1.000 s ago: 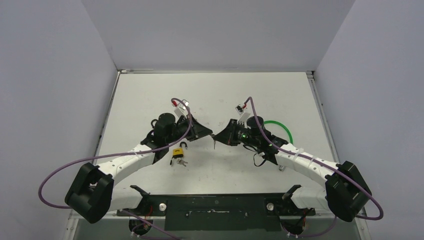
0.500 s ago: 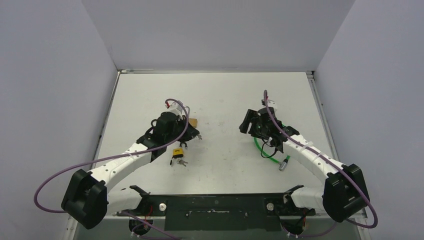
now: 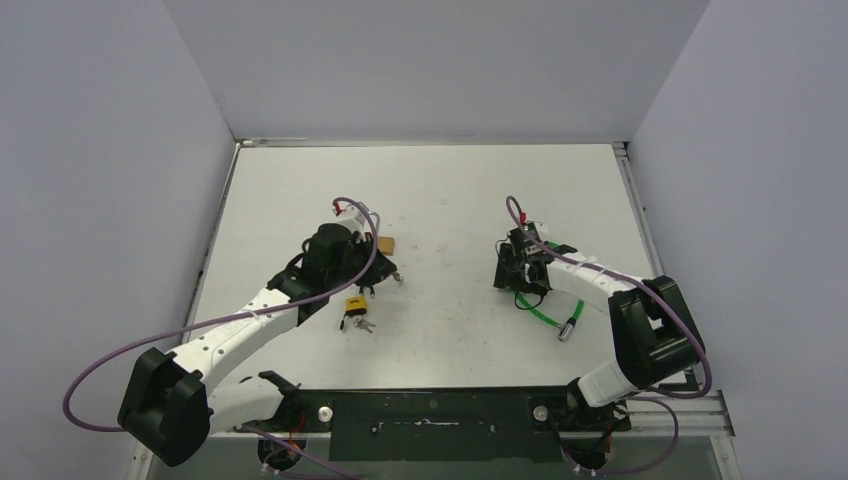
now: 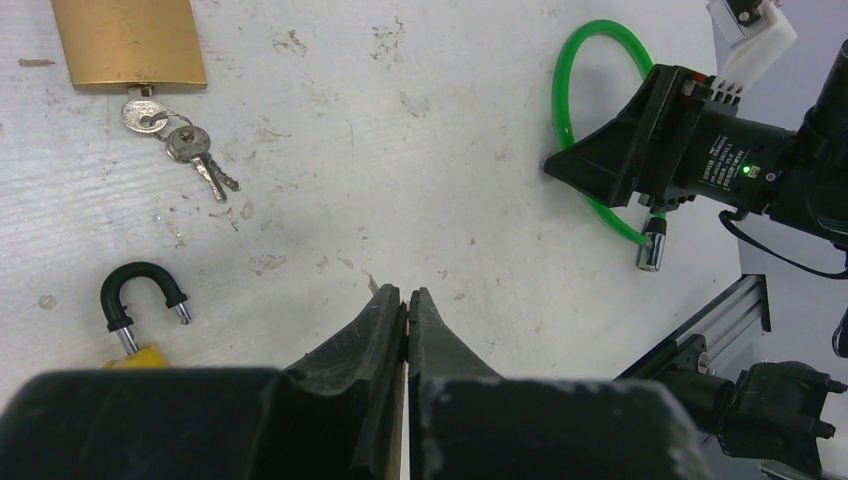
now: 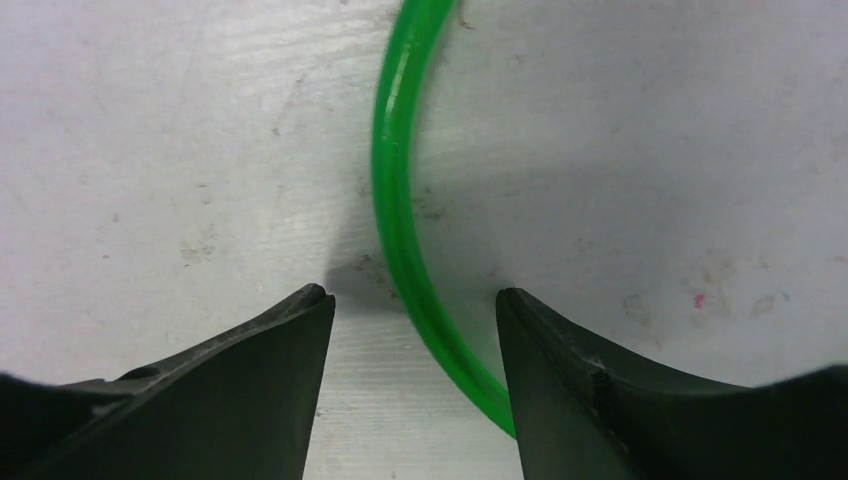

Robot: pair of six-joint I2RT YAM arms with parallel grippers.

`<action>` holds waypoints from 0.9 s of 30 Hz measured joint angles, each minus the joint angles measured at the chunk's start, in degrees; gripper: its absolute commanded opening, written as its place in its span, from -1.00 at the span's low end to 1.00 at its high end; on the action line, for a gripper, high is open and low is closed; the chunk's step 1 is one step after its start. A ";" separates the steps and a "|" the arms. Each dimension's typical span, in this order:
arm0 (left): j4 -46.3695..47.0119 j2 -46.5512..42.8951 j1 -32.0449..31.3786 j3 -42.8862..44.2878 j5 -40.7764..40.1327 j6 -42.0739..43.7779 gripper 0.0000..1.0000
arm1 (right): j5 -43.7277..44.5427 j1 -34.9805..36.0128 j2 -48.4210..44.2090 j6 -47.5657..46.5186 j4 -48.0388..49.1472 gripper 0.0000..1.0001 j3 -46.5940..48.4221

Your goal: Unlock with the key

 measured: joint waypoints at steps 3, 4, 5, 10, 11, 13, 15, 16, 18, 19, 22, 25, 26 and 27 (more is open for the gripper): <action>0.00 -0.42 0.02 0.00 0.61 0.33 -1.00 | -2.27 0.15 0.28 -1.09 1.73 -0.07 0.02; 0.00 -0.42 0.07 0.00 0.76 0.39 -1.00 | -2.86 0.37 0.59 -1.75 2.38 -0.16 0.09; -0.02 -0.42 0.09 0.00 0.90 0.48 -1.00 | -3.13 0.66 0.98 -2.38 2.91 -0.27 0.33; -0.13 -0.42 0.37 0.00 1.27 1.03 -1.00 | -2.51 3.08 4.96 -5.35 4.42 -0.86 3.58; -0.37 -0.42 0.46 0.09 1.27 1.18 -1.00 | -2.05 4.15 6.29 -6.01 4.70 -0.91 5.03; -0.94 -0.42 0.63 0.46 1.27 1.42 -1.00 | -0.52 6.34 8.39 -6.80 4.66 -1.00 7.26; -1.40 -0.50 0.79 0.96 1.20 1.60 -1.00 | 1.03 9.07 10.40 -7.37 3.91 -1.00 9.75; -1.64 -0.61 0.85 1.18 1.14 1.64 -1.00 | 1.33 10.56 11.39 -7.69 3.80 -1.00 10.95; -2.29 -0.96 1.03 1.62 0.63 1.66 -1.00 | 0.96 13.94 13.49 -8.39 4.00 -1.00 13.57; -2.43 -1.27 1.14 1.68 0.13 1.68 -1.00 | 0.63 15.43 14.40 -8.76 4.15 -1.00 14.73; -3.15 -2.38 1.51 1.70 -0.87 1.73 -1.00 | -0.87 19.93 17.33 -10.49 5.29 -1.00 18.67; -4.22 -3.50 1.75 1.73 -1.66 1.84 -1.00 | -4.55 22.93 19.23 -12.74 7.37 -1.00 21.09; -4.55 -3.78 1.81 1.73 -1.84 1.88 -1.00 | -5.88 23.23 19.41 -13.46 8.22 -0.96 21.29; -4.90 -4.07 1.86 1.73 -2.03 1.90 -1.00 | -7.28 23.32 19.45 -14.32 9.09 -0.82 21.27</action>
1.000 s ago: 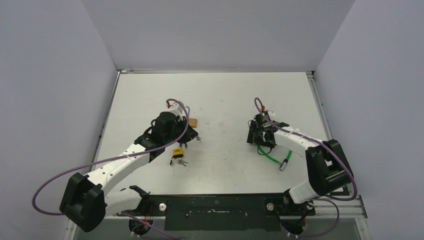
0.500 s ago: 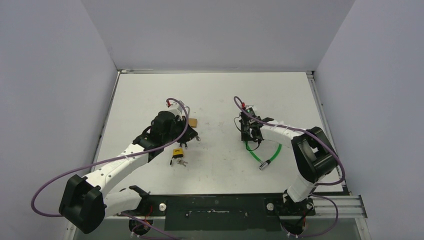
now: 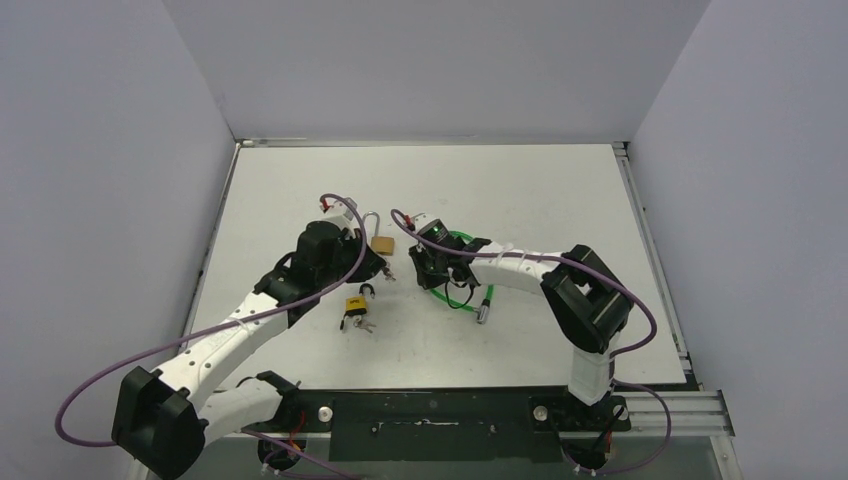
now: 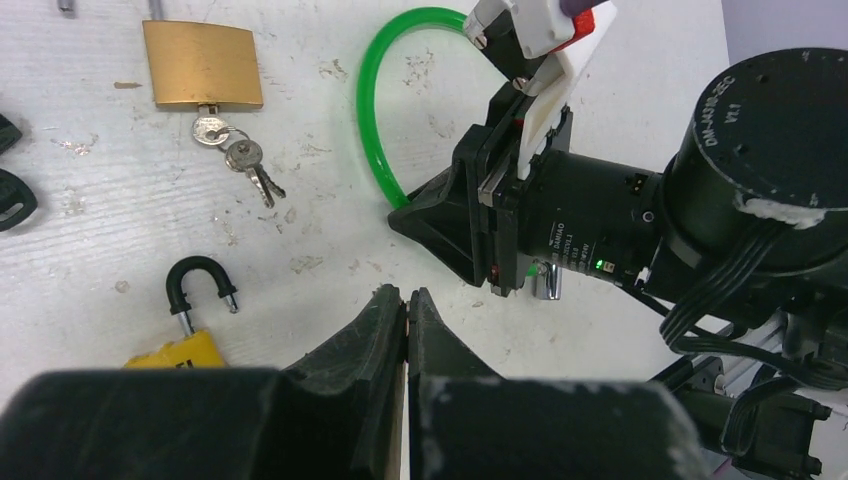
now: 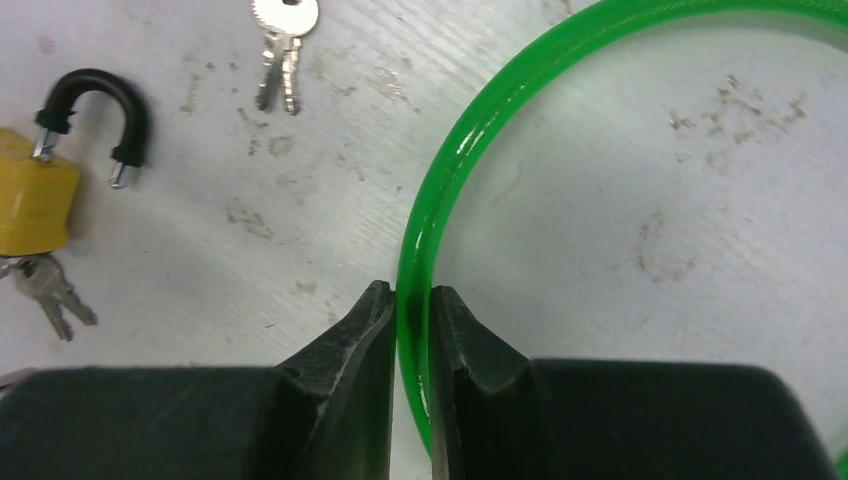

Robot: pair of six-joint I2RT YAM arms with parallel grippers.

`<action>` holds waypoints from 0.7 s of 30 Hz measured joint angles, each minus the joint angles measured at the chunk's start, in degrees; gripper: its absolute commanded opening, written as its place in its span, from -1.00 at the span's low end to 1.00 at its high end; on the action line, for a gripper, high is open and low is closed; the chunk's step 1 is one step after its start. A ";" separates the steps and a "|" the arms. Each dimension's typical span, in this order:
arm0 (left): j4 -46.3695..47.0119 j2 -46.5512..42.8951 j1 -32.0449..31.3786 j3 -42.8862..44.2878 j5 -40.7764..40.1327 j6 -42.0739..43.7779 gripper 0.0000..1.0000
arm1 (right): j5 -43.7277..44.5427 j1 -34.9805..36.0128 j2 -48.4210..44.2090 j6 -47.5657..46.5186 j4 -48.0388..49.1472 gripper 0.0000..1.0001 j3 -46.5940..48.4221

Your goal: Unlock with the key

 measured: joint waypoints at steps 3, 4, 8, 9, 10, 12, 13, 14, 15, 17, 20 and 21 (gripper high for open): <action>-0.87 -0.79 0.04 0.00 -0.46 0.22 -1.00 | -4.09 -0.35 0.00 -1.88 1.95 -0.31 0.00; -0.96 -0.98 0.04 0.00 -0.59 0.26 -1.00 | -5.25 -0.39 0.00 -2.27 2.75 -0.18 -0.02; -1.11 -1.53 0.11 0.07 -0.35 0.83 -1.00 | -8.24 -1.07 -0.26 -2.99 6.25 -0.01 -0.76; -1.18 -1.57 0.11 0.22 0.04 1.16 -1.00 | -8.79 -1.27 -0.74 -2.84 7.04 0.03 -1.46; -1.27 -1.60 0.11 0.44 0.50 1.53 -1.00 | -9.18 -1.44 -1.29 -2.71 7.50 0.10 -2.19; -1.55 -1.62 0.11 1.03 1.44 2.67 -1.00 | -9.92 -1.97 -3.67 -1.86 8.83 0.19 -4.63; -1.73 -1.66 0.11 1.44 2.05 3.39 -1.00 | -10.38 -2.34 -5.49 -1.36 9.97 0.24 -6.34; -2.01 -1.75 0.11 1.95 2.82 4.33 -1.00 | -10.84 -2.67 -7.23 -0.87 10.99 0.27 -7.87; -2.19 -1.86 0.11 2.45 3.65 5.31 -1.00 | -11.54 -3.17 -9.84 -0.07 12.94 0.31 -10.23; -2.43 -2.25 0.11 3.34 5.42 7.26 -1.00 | -13.33 -4.50 -16.02 1.62 17.20 0.38 -15.41; -2.80 -3.15 0.11 5.14 9.31 10.69 -1.00 | -16.74 -6.97 -26.34 3.91 25.11 0.47 -23.12; -2.93 -3.48 0.11 5.75 10.73 11.93 -1.00 | -18.08 -7.69 -29.46 4.61 27.69 0.49 -25.20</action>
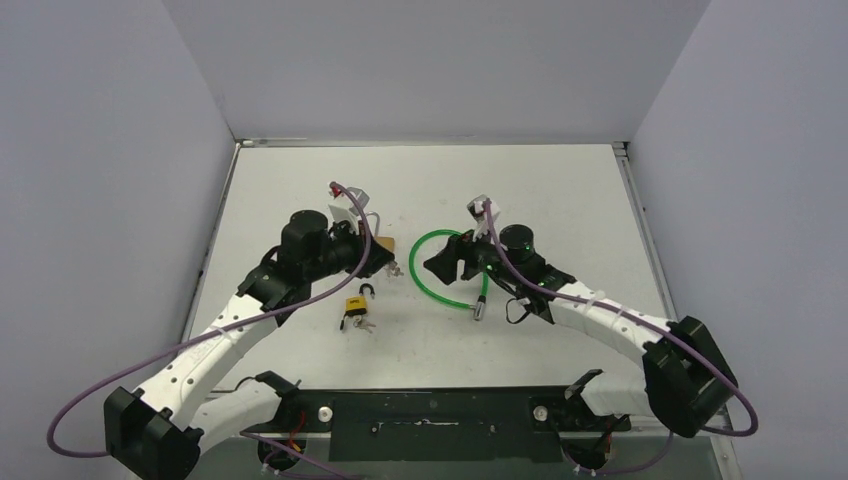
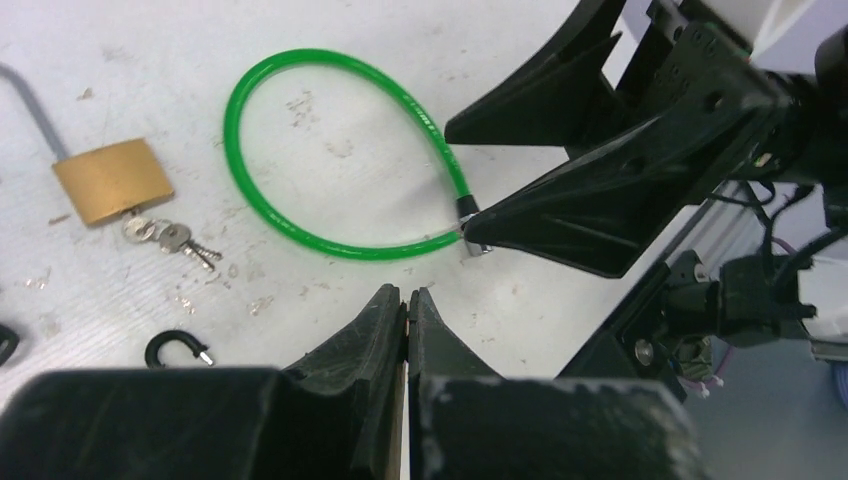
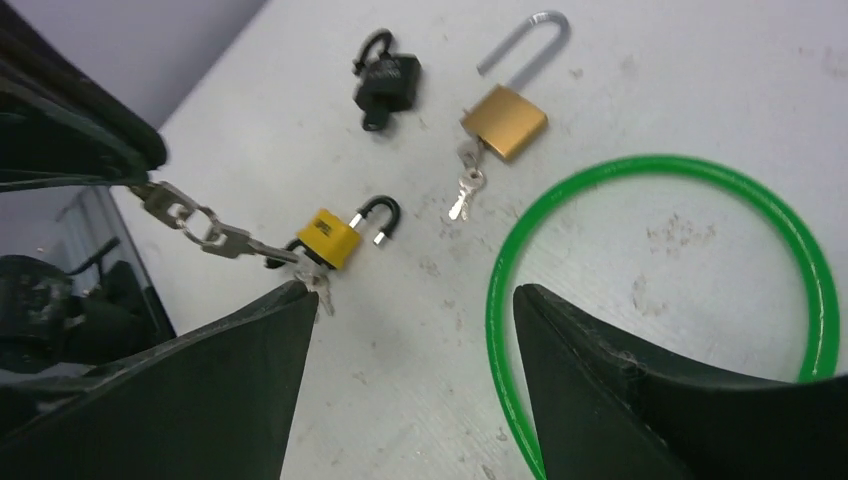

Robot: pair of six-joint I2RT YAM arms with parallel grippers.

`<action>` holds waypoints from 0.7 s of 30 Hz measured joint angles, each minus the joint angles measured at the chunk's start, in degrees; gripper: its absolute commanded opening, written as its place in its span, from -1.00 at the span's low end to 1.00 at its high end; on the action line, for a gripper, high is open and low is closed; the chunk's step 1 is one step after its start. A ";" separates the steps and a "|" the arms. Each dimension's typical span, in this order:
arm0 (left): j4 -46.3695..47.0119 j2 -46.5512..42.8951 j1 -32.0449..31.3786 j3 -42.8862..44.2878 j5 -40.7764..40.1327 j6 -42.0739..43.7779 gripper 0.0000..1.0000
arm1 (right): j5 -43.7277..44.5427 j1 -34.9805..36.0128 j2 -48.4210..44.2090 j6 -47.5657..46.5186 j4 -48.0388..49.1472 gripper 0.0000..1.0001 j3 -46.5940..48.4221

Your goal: Unlock with the key

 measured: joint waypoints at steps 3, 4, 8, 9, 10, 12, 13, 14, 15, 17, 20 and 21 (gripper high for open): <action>-0.24 -1.07 -0.02 1.66 4.57 3.23 -1.00 | -3.89 -1.53 -6.29 1.36 6.97 0.51 -3.06; -0.22 -1.49 -0.02 2.14 6.21 4.39 -1.00 | -5.42 -1.53 -7.26 1.79 8.76 0.51 -3.10; -0.17 -3.02 -0.02 3.41 12.76 8.02 -1.00 | -10.84 -0.52 -8.52 3.76 15.85 0.40 -3.06; -0.13 -3.41 -0.02 3.56 14.38 8.85 -1.00 | -12.04 -0.17 -8.52 4.37 17.03 0.33 -3.02; 0.02 -3.82 -0.02 3.61 15.98 9.60 -1.00 | -13.25 0.17 -8.50 4.79 17.92 0.26 -2.91; 0.11 -4.52 -0.02 3.61 18.93 10.84 -1.00 | -15.61 0.87 -8.41 5.66 19.41 0.12 -2.45; 0.20 -4.85 -0.02 3.61 20.31 11.45 -1.00 | -16.85 1.18 -8.20 6.03 20.02 0.06 -2.01; 0.24 -5.14 -0.02 3.61 21.57 11.85 -1.00 | -18.10 1.40 -7.87 6.25 20.70 0.02 -1.44; 0.26 -5.40 -0.02 3.61 22.69 12.11 -1.00 | -19.30 1.53 -7.43 6.45 21.35 0.00 -0.96; 0.46 -5.77 -0.02 3.61 24.17 12.48 -1.00 | -21.31 1.86 -6.71 6.93 22.62 -0.01 -0.52; 0.81 -6.08 -0.02 3.61 25.81 12.94 -1.00 | -23.93 2.23 -5.77 7.50 23.32 -0.02 -0.50; 0.90 -6.12 -0.02 3.61 26.12 13.00 -1.00 | -24.50 2.23 -5.62 7.56 23.28 -0.04 -0.50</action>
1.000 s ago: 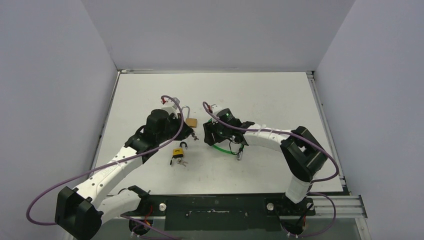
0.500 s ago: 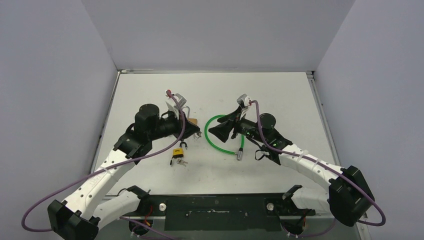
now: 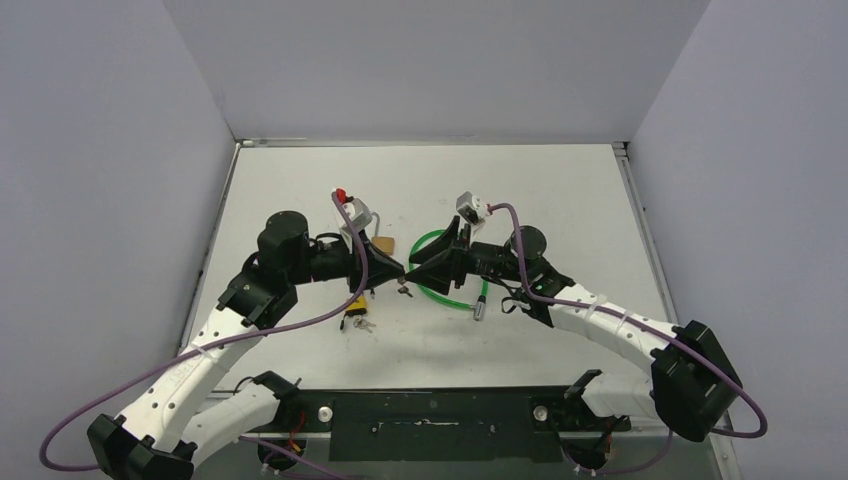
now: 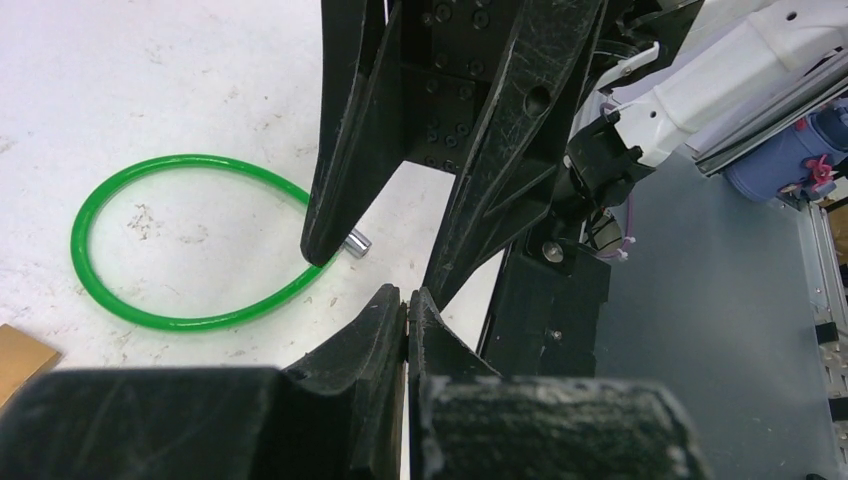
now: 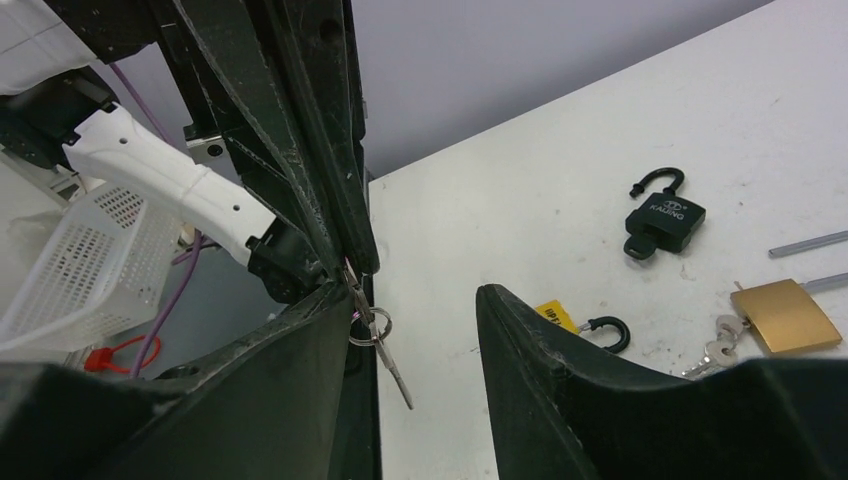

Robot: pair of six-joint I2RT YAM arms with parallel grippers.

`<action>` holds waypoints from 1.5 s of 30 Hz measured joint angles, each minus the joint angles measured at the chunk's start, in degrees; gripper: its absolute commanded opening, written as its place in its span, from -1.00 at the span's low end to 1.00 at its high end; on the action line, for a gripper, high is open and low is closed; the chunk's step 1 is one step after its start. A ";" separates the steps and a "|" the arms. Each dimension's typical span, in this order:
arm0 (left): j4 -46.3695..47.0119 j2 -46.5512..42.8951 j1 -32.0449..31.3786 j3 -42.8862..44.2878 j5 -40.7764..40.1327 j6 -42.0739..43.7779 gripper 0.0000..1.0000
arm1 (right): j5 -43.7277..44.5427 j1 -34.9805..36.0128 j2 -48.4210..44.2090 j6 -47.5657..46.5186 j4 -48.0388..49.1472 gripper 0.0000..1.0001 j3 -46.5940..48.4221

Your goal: Unlock with the key

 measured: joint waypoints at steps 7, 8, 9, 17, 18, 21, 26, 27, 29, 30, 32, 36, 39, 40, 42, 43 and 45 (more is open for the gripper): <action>0.59 0.02 0.02 0.00 0.79 0.02 -1.00 | -2.78 0.37 0.74 0.70 1.07 -0.43 0.02; 0.63 0.02 0.02 0.00 0.81 -0.04 -1.00 | -3.10 0.39 0.81 0.81 1.36 -0.43 0.02; 0.70 0.02 0.02 0.00 0.85 -0.15 -1.00 | -3.50 0.44 0.94 0.92 1.55 -0.43 0.13; 2.86 0.09 0.02 -0.13 1.03 -0.87 -1.00 | -4.66 1.09 2.21 1.49 2.43 -0.55 0.79; 3.13 0.09 0.02 -0.17 1.03 -0.96 -1.00 | -4.79 1.09 2.27 1.51 2.51 -0.59 0.90; 3.69 0.09 0.02 -0.28 1.03 -1.42 -1.00 | -5.29 1.11 2.32 1.68 2.73 -0.82 0.98; 5.16 0.09 0.26 -0.92 1.11 -2.56 -1.00 | -6.80 1.11 2.36 2.23 3.19 -1.00 1.05; 5.62 0.07 0.28 -1.11 1.14 -2.89 -1.00 | -6.99 1.11 2.36 2.32 3.23 -1.00 1.07; 6.36 0.04 0.28 -1.42 1.05 -3.34 -0.89 | -7.13 1.11 2.36 2.36 3.26 -1.00 1.07; 6.54 0.04 0.28 -1.51 0.94 -3.54 -0.58 | -7.06 1.11 2.36 2.34 3.26 -1.00 1.07; 6.67 0.04 0.28 -1.53 -0.26 -4.07 -0.14 | -6.49 1.11 2.34 2.38 3.28 -1.00 1.07; 6.49 -0.15 0.17 -1.53 -6.56 -5.18 0.24 | -2.97 0.37 2.23 2.34 2.47 -1.00 0.66; 5.27 0.02 0.17 -1.38 -13.66 -5.77 0.27 | 0.07 -2.29 1.16 2.86 1.27 -1.00 -1.68; 4.79 0.26 0.17 -1.18 -15.45 -5.81 0.27 | 1.40 -3.50 0.33 3.04 0.39 -1.00 -2.99; 3.21 1.66 0.15 -0.22 -20.20 -6.29 0.27 | 4.63 -5.70 -1.77 3.23 -2.36 -1.00 -5.92; 2.62 2.69 0.13 0.42 -22.25 -6.54 0.27 | 6.51 -6.64 -3.08 3.34 -4.07 -1.00 -7.32; 1.81 5.20 -0.31 1.62 -26.10 -7.34 0.27 | 11.04 -8.46 -6.45 3.45 -8.72 -1.00 -9.88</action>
